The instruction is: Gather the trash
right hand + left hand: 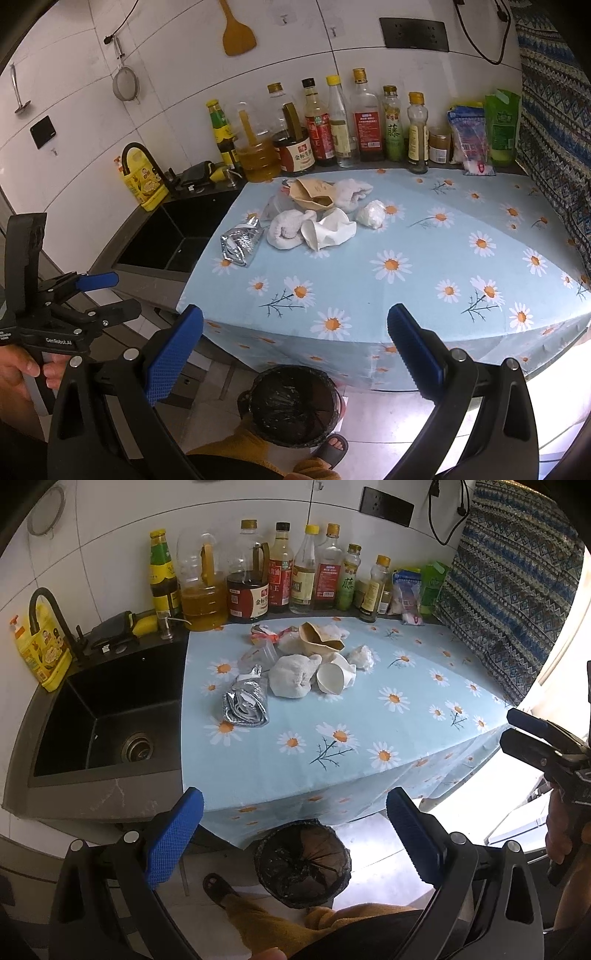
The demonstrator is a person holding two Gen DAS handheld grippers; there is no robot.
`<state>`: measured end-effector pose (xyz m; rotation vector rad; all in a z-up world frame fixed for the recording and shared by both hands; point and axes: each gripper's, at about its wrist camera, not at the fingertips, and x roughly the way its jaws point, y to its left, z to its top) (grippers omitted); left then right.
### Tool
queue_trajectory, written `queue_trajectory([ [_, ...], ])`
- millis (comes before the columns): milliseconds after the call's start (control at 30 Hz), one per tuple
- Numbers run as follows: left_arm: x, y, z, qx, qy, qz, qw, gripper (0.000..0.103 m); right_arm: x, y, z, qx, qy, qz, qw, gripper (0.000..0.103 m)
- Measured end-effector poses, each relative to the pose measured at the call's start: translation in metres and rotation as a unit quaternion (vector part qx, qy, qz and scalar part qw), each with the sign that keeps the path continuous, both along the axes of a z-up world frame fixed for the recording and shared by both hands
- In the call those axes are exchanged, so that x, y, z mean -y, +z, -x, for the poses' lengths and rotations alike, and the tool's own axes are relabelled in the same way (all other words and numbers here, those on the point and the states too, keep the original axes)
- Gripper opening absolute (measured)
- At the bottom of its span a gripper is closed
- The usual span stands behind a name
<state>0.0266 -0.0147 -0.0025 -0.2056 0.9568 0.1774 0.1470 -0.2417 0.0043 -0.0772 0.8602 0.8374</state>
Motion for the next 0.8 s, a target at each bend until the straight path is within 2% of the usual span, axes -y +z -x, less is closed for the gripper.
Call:
queue_trajectory([
  [800,-0.005,-0.005,-0.006,-0.002,-0.007,0.010,0.9999,0.096,-0.013,-0.001,0.009,0.000,0.014,0.006,1.000,0.099],
])
